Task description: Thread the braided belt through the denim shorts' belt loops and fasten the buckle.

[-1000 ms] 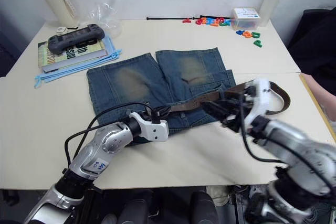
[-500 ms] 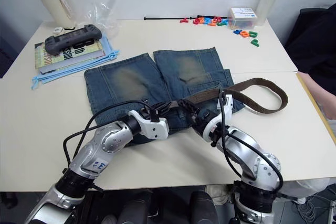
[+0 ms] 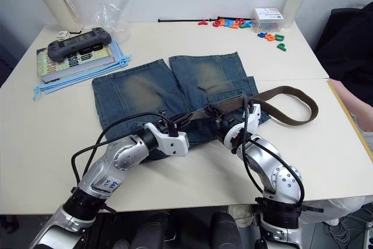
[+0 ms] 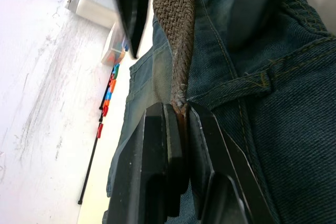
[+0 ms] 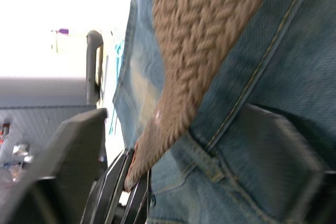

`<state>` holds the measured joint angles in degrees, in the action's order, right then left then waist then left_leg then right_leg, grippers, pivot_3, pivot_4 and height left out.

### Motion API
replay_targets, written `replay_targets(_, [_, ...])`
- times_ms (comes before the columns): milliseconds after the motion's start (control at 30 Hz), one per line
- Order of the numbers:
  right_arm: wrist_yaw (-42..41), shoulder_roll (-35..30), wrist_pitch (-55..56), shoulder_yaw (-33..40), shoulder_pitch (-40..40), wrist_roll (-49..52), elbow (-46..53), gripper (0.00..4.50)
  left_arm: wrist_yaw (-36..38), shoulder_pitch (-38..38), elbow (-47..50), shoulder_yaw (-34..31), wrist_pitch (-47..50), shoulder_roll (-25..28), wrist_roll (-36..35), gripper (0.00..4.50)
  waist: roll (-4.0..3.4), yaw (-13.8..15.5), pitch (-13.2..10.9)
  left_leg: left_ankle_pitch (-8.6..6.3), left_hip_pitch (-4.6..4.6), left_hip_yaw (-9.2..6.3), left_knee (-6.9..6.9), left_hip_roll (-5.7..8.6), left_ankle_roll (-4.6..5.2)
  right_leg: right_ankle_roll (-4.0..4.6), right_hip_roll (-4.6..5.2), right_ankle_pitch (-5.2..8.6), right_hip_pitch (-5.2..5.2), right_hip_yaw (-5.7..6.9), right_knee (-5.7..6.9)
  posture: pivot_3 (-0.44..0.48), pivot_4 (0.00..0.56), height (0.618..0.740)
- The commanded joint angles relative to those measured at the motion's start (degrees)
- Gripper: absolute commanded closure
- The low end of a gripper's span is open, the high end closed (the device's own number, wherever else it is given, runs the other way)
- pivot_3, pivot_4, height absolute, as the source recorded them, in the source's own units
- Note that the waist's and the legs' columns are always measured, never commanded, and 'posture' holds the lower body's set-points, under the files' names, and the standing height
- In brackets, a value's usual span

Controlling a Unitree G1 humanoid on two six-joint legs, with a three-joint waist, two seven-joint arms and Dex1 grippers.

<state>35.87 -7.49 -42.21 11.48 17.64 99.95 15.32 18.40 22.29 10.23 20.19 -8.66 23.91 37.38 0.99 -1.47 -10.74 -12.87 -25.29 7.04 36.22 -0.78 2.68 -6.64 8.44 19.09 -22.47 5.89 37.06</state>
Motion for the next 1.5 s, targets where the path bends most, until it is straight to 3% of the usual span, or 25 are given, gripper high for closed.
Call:
replay_targets(33, [-1.5, -0.4, 1.3, -0.5, 0.2, -0.2, 1.1, 2.24, -0.7, 0.9, 2.1, -0.9, -0.8, -0.2, 0.1, 4.26, 0.00, 0.0, 0.0, 0.00, 0.00, 0.00, 0.00, 0.00, 0.00, 0.00, 0.00, 0.00, 0.00, 0.00, 0.00, 0.000, 0.150, 0.713])
replay_targets(167, [-2.6, -0.3, 2.3, -0.7, 0.8, -1.1, 1.0, 4.43, -0.6, 1.0, 2.1, -1.1, -1.1, -0.2, -0.3, 4.26, 0.00, 0.0, 0.0, 0.00, 0.00, 0.00, 0.00, 0.00, 0.00, 0.00, 0.00, 0.00, 0.00, 0.00, 0.00, 0.000, 0.150, 0.713])
replay_targets(333, [-3.0, -0.4, 2.7, -1.1, 0.8, -1.5, 0.8, 4.43, 0.4, 0.9, 2.1, -1.2, -1.6, 0.0, -1.8, 4.26, 0.00, 0.0, 0.0, 0.00, 0.00, 0.00, 0.00, 0.00, 0.00, 0.00, 0.00, 0.00, 0.00, 0.00, 0.00, 0.000, 0.150, 0.713])
replay_targets(500, [-3.4, -0.4, 3.4, -1.3, 1.0, -1.9, 0.8, 4.43, 7.5, -1.2, 4.4, -3.7, 1.7, -1.2, -13.1, 4.26, 0.00, -0.1, 0.0, 0.01, 0.01, 0.00, 0.00, -0.01, -0.01, 0.00, 0.00, 0.00, 0.00, 0.00, 0.00, 0.000, 0.150, 0.713])
replay_targets(667, [-3.7, -1.2, 3.6, -1.0, 1.5, -1.3, 0.8, 4.50, 17.8, -4.7, 11.5, -9.1, 14.1, -3.0, -33.5, 2.47, 0.00, -0.1, 0.0, 0.03, 0.00, -0.02, 0.02, -0.01, -0.04, 0.00, 0.01, 0.00, 0.01, 0.00, -0.02, 0.000, 0.150, 0.713])
replay_targets(833, [-4.3, -2.9, 3.8, -0.3, 2.1, 0.2, 1.4, 4.50, 24.9, -8.2, 18.9, -16.3, 28.7, 0.6, -51.4, 0.32, 0.00, -0.3, 0.0, 0.07, 0.04, -0.05, 0.03, -0.02, -0.09, 0.01, -0.03, 0.00, 0.04, 0.00, 0.02, 0.000, 0.150, 0.713])
replay_targets(967, [-6.0, -6.3, 3.4, 1.7, 2.2, 2.4, 1.7, 4.50, 28.2, -11.5, 21.0, -25.5, 41.9, 5.5, -66.5, 0.32, 0.00, -0.2, 0.0, 0.08, 0.05, -0.08, 0.03, -0.02, -0.10, 0.01, -0.04, 0.01, 0.05, -0.01, 0.00, 0.000, 0.150, 0.713])
replay_targets(1067, [-7.9, -9.0, 3.0, 3.0, 2.1, 3.0, 1.1, 4.50, 28.7, -12.6, 20.3, -29.7, 47.1, 8.4, -72.8, 0.32, -0.01, -0.1, 0.0, 0.08, 0.07, -0.11, 0.05, -0.02, -0.09, 0.01, -0.04, 0.01, 0.11, 0.01, -0.03, 0.000, 0.150, 0.713])
replay_targets(1267, [-13.4, -13.6, 2.3, 4.6, 1.8, -0.1, -1.2, 4.50, 26.0, -12.8, 19.9, -32.3, 50.0, 8.9, -76.9, 0.32, 0.00, 0.0, 0.0, 0.06, 0.09, -0.11, 0.05, 0.00, -0.07, 0.01, -0.03, 0.01, 0.16, 0.02, -0.08, 0.000, 0.150, 0.713])
replay_targets(1500, [-20.7, -14.4, 2.5, 4.6, 0.2, -6.3, -2.8, 4.50, 23.2, -13.0, 20.3, -32.7, 51.9, 8.5, -80.9, 0.32, 0.00, -0.1, 0.0, 0.07, 0.12, -0.10, 0.03, 0.00, -0.08, 0.01, -0.04, 0.01, 0.14, 0.00, -0.04, 0.000, 0.150, 0.713])
